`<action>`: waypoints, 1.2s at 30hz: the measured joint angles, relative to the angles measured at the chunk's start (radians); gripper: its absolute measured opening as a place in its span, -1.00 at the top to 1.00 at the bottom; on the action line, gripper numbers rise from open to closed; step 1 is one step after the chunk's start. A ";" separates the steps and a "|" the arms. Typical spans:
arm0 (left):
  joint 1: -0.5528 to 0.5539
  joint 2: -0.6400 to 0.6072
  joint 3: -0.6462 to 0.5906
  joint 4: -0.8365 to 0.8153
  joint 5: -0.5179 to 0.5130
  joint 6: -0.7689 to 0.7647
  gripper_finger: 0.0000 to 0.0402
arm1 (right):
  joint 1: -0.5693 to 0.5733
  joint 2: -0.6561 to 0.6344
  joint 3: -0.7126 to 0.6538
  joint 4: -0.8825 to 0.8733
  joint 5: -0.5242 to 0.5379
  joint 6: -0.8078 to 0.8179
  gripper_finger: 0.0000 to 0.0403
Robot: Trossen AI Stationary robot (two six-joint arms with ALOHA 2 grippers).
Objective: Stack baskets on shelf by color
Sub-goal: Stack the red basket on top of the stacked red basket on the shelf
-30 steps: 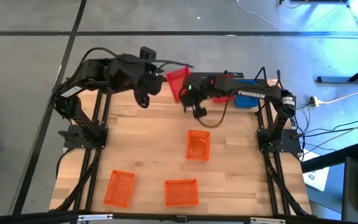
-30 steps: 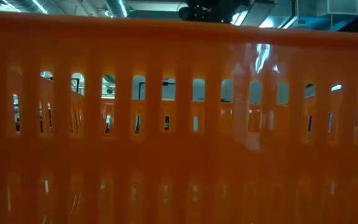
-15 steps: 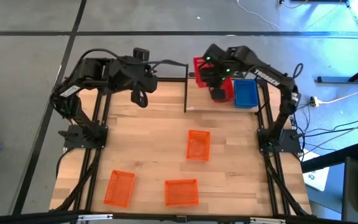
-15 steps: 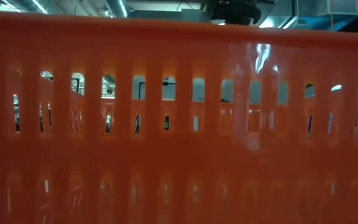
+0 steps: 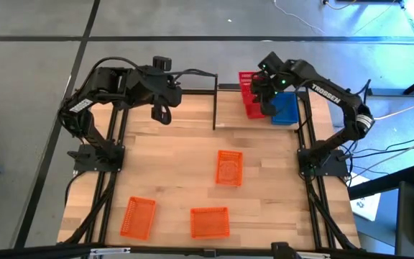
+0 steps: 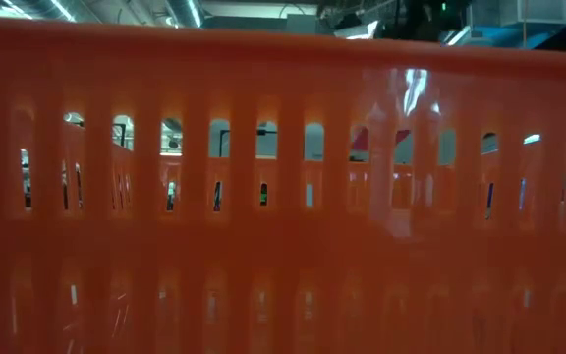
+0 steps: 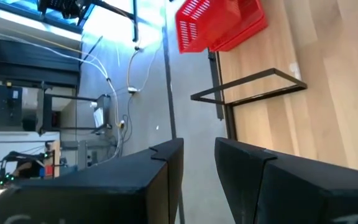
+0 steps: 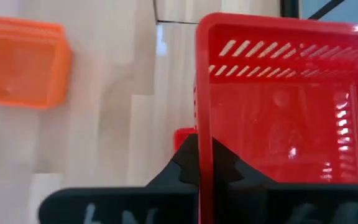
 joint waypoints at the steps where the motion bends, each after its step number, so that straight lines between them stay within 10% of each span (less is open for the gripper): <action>1: 0.004 0.000 0.000 0.000 0.000 -0.001 0.57 | -0.008 0.000 -0.032 0.031 -0.003 -0.015 1.00; 16: 0.005 0.000 -0.001 0.000 0.000 -0.071 0.57 | -0.059 0.014 -0.309 0.201 0.018 -0.014 1.00; 36: 0.012 0.001 -0.001 0.001 0.000 -0.076 0.57 | -0.033 0.009 -0.116 0.016 0.208 0.086 0.48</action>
